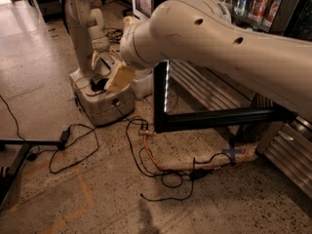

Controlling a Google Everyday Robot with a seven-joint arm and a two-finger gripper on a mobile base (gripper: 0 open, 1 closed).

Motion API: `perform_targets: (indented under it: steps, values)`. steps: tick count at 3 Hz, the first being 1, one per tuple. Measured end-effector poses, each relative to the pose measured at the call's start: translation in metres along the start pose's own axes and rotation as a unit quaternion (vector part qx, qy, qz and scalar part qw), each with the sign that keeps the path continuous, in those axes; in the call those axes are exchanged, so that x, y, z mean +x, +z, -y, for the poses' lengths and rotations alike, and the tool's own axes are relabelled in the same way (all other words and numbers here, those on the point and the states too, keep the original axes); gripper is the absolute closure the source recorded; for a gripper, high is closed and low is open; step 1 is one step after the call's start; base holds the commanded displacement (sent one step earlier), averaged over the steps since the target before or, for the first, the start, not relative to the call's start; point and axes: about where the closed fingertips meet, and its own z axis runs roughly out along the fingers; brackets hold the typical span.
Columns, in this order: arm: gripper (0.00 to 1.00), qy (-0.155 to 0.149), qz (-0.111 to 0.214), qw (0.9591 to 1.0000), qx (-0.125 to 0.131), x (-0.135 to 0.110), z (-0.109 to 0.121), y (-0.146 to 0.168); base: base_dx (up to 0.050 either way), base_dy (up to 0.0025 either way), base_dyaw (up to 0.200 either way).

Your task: Close left fridge door

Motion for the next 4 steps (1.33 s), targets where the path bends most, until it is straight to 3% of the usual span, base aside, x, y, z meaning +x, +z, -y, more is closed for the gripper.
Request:
perform_targets:
  steps: [1, 2, 3, 4]
  values:
    - [0.00, 0.003, -0.018, 0.9995, 0.025, 0.022, 0.024, 0.002, 0.000, 0.00000, 0.000]
    - [0.00, 0.003, -0.018, 0.9995, 0.025, 0.022, 0.024, 0.001, 0.000, 0.00000, 0.000]
    - [0.00, -0.001, -0.013, 0.9996, 0.025, 0.010, 0.022, 0.011, 0.000, 0.00000, 0.000]
    - [0.00, -0.006, -0.013, 0.9991, 0.041, -0.008, 0.030, 0.034, 0.000, 0.00000, 0.000]
